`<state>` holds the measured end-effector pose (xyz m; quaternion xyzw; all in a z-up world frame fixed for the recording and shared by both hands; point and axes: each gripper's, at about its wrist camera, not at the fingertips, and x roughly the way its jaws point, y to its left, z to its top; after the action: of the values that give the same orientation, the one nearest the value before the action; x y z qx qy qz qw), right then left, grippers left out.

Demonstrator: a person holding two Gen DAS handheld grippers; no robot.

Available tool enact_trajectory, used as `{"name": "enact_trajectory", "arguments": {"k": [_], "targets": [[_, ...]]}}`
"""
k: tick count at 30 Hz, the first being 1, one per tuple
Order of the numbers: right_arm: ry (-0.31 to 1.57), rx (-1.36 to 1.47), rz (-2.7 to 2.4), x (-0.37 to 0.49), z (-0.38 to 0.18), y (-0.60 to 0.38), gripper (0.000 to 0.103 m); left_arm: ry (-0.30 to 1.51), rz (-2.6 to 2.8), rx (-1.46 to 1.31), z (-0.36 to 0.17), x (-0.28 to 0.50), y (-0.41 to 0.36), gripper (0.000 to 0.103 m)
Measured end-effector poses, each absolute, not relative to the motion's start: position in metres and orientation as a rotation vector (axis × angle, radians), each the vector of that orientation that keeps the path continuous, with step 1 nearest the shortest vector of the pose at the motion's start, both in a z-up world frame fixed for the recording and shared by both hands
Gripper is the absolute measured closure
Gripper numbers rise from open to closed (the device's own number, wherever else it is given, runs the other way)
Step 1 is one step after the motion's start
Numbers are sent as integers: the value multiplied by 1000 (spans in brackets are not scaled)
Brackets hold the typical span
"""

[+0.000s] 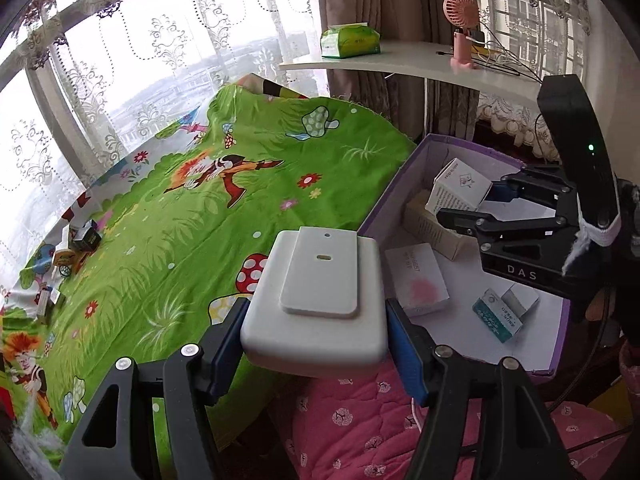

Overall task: Organize rigid objects
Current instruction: 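Carry both held items to the storage box and lower them inside, then open both tools and move them back over the bed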

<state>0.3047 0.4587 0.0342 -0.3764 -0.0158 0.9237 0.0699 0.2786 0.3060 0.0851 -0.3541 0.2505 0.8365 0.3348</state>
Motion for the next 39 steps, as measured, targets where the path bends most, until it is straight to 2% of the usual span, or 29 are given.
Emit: {"name": "enact_trajectory", "arguments": {"k": [14,18,20,22,23,24,26,29,39], "targets": [[-27,-1159,2610,327,18,514,59,727,2000,-941,57,300,373,37],[13,-1140,2567,331,20,532,59,606,1924,-932,58,299,380,37],[33,-1103,2541,332,25,540,58,507,1838,-922,59,299,380,31],[61,-1062,2485,331,31,546,39,492,1837,-912,60,299,376,26],[72,-1049,2472,330,34,546,20,495,1860,-892,61,297,370,25],[76,-1042,2481,327,37,544,16,500,1887,-870,62,293,362,25],[40,-1059,2526,317,44,532,16,529,1986,-833,62,278,338,25],[-95,-1104,2606,293,49,491,16,532,2166,-864,57,243,284,22],[-451,-1427,2998,153,21,290,14,286,2743,-1157,34,115,50,20]]}}
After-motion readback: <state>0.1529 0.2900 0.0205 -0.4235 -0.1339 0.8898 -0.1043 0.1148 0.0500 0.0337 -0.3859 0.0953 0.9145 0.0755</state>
